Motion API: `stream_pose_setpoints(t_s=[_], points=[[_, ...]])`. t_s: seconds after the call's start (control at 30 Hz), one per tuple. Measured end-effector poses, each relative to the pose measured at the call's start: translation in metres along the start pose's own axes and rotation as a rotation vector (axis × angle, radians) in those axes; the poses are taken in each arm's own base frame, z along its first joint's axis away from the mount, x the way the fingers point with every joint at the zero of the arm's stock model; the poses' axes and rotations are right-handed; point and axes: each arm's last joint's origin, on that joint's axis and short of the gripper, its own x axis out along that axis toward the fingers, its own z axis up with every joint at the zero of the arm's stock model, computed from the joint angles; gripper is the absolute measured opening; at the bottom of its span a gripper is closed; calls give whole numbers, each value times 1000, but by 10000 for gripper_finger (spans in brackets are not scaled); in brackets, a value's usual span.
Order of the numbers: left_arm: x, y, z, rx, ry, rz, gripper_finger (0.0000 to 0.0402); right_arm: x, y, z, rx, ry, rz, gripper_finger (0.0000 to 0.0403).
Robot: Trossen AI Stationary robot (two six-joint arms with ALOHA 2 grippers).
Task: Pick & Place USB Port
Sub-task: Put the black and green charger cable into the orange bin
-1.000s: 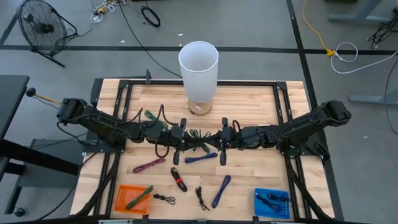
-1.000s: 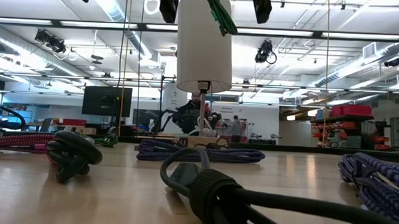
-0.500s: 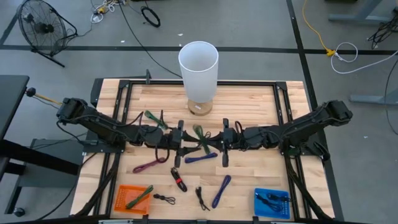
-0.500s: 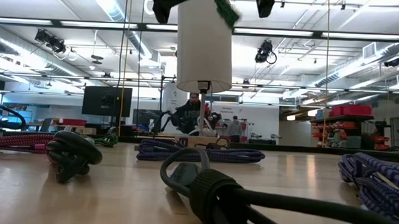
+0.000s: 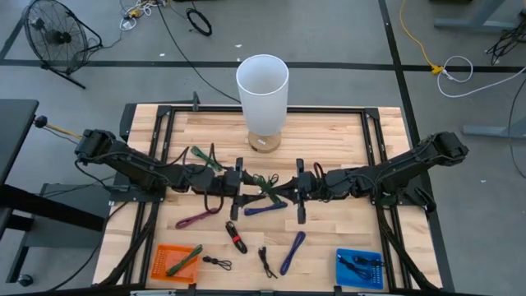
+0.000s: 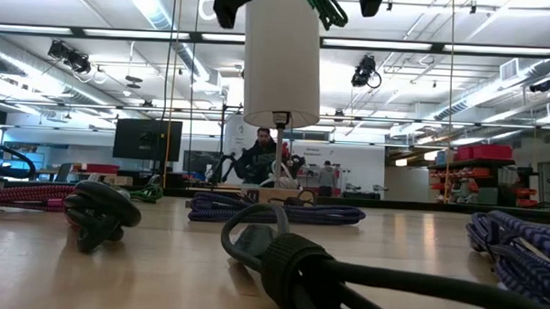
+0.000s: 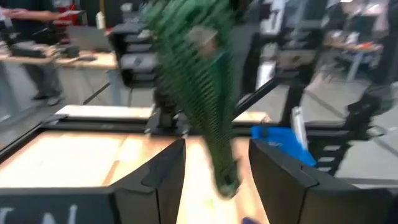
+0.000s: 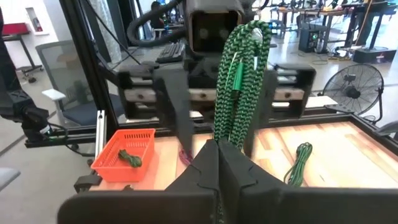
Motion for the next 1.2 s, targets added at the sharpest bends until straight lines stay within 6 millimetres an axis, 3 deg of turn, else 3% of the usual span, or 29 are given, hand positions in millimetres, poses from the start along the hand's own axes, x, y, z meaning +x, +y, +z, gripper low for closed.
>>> stream_pose_setpoints(t_s=[0.2, 0.3, 0.5, 0.9, 1.2], points=[[1, 5, 7, -16, -72, 30, 182, 0, 0, 0, 4, -5, 6, 0], [2, 10, 8, -20, -75, 43, 162, 0, 0, 0, 4, -4, 8, 0], [2, 12, 8, -21, -72, 31, 24, 0, 0, 0, 3, 0, 7, 0], [-1, 6, -1, -17, 20, 68, 16, 0, 0, -3, -4, 24, 8, 25], [-40, -15, 15, -62, 139, 64, 16, 0, 0, -6, -5, 54, 4, 67]])
